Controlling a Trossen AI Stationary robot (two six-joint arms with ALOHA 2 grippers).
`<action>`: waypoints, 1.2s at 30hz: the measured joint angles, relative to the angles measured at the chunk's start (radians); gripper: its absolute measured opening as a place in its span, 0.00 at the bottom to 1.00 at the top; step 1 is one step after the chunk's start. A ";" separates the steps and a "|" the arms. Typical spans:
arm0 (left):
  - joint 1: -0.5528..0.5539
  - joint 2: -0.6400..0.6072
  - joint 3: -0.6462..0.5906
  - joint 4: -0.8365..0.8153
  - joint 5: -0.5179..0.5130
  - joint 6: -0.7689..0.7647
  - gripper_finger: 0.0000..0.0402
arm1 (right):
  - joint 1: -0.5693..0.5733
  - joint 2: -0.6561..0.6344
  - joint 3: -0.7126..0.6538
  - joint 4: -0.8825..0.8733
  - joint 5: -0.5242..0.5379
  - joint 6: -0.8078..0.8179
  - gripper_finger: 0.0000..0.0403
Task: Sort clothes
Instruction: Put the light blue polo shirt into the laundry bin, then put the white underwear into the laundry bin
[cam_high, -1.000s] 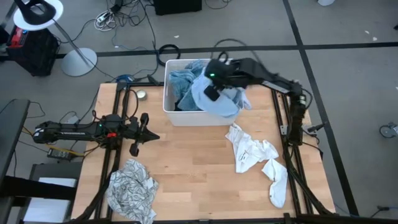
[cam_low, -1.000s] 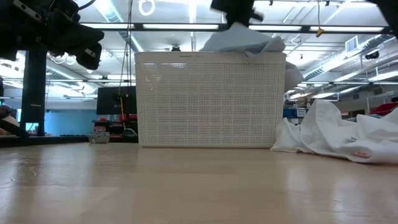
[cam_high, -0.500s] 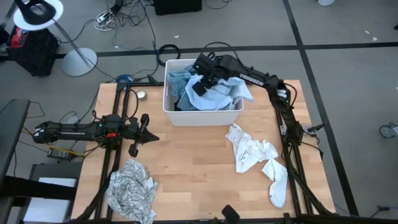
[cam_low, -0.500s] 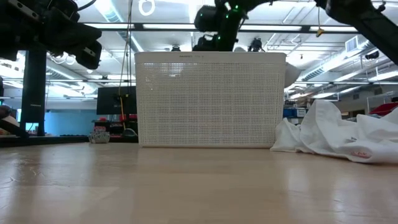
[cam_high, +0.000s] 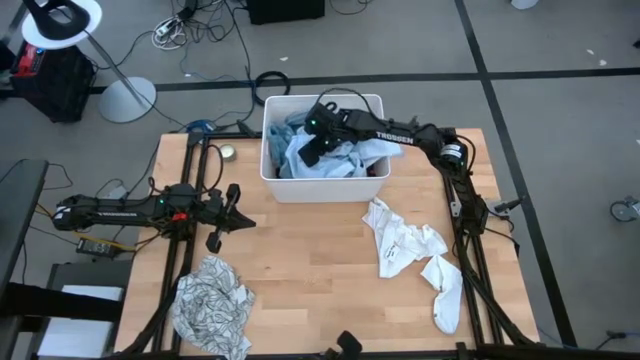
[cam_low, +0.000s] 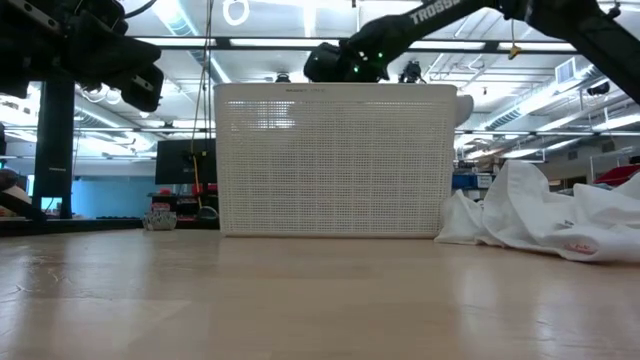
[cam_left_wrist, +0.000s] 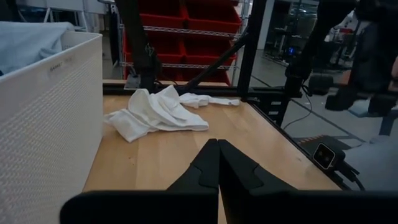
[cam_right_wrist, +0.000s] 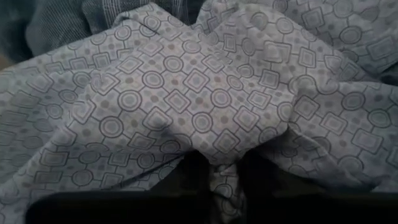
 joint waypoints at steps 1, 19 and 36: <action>0.000 0.000 0.000 0.000 0.000 0.000 0.01 | 0.001 -0.001 -0.023 0.023 -0.001 0.000 0.18; 0.000 0.000 0.000 -0.002 -0.001 0.000 0.01 | 0.010 -0.123 -0.045 0.003 -0.041 -0.027 0.38; 0.000 0.000 0.000 0.004 0.018 -0.019 0.01 | 0.043 -0.464 -0.042 -0.212 0.068 -0.072 0.47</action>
